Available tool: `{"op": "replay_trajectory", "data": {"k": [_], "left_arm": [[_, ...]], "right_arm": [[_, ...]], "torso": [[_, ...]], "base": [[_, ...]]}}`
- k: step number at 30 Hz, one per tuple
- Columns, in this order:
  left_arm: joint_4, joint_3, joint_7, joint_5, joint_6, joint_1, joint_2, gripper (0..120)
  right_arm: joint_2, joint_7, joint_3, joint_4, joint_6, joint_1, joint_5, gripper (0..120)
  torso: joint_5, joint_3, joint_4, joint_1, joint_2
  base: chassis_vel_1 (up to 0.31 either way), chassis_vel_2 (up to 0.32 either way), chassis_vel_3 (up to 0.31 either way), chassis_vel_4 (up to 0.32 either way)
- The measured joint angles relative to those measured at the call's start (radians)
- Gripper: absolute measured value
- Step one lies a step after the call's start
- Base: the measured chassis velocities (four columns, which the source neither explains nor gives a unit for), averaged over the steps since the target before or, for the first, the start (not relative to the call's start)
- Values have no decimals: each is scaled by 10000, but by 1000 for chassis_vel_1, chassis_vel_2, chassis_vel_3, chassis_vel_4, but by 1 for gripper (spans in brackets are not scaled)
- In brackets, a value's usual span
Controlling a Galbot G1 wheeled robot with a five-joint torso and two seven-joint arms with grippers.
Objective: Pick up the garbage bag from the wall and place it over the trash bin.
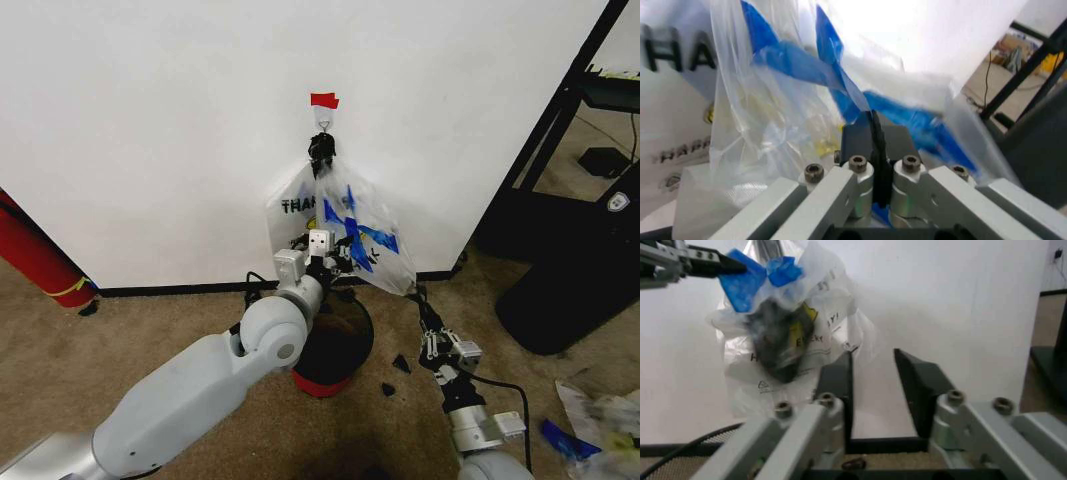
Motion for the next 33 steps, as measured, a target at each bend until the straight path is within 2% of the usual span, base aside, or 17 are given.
{"op": "replay_trajectory", "data": {"k": [4,7,13,15,16,18,19,20,22,23,25,27,28,30,32,33], "left_arm": [[-255,-286,-22,145,-58,410,38,0],[-366,-502,83,348,-183,718,108,0],[-566,-793,202,636,-224,1087,181,0],[-566,-782,202,640,-221,1091,167,0],[-566,-768,202,647,-218,1093,148,0],[-561,-700,175,700,-182,1149,-10,0],[-560,-699,170,705,-180,1155,-20,0],[-555,-696,132,747,-166,1198,-90,0],[-552,-744,75,838,-144,1302,-202,0],[-552,-744,75,838,-144,1302,-202,0],[-565,-887,-5,919,-130,1462,-273,0],[-623,-1080,-75,951,-125,1609,-254,0],[-642,-1123,-86,954,-126,1631,-240,0],[-761,-1306,-130,954,-130,1725,-153,0],[-790,-1340,-136,952,-130,1741,-128,0],[-876,-1420,-149,941,-130,1792,-71,0]], "right_arm": [[-524,-34,458,506,-14,-712,2,45],[-954,-17,784,939,-150,-1053,63,52],[-2139,519,1191,1879,-1021,-860,874,73],[-2327,577,1236,1969,-1154,-784,1046,75],[-2485,625,1275,2029,-1266,-714,1193,80],[-3533,855,1425,2127,-1798,-103,1888,91],[-3533,855,1425,2127,-1798,-103,1888,93],[-3971,900,1451,2072,-1935,183,2087,95],[-4915,942,1430,1772,-2119,795,2409,99],[-4915,942,1430,1772,-2119,795,2409,99],[-5988,966,1223,1330,-2333,1709,2862,100],[-7014,947,635,883,-2675,2951,3475,100],[-7157,934,498,813,-2719,3193,3566,100],[-7919,723,-646,468,-2964,4843,4022,100],[-8069,649,-944,405,-3011,5203,4089,100],[-8440,405,-1825,251,-3129,6164,4228,100]], "torso": [[1,0,-2,0,0],[-3,0,-3,0,0],[1,0,3,0,0],[2,0,2,0,0],[1,0,2,0,0],[0,0,-2,0,0],[0,0,-2,0,0],[5,0,-1,0,0],[4,1,-2,0,0],[4,1,-2,0,0],[2,1,5,1,-1],[0,2,2,1,-1],[0,2,0,1,-1],[-1,1,2,1,-1],[-1,2,0,2,-1],[0,2,5,2,-1]], "base": [[0,0,0,0],[0,0,0,0],[0,0,0,0],[0,0,0,0],[0,0,0,0],[0,0,0,0],[0,0,0,0],[0,0,0,0],[0,0,0,0],[0,0,0,0],[0,0,0,0],[0,0,0,0],[0,0,0,0],[0,0,0,0],[0,0,0,0],[0,0,0,0]]}}
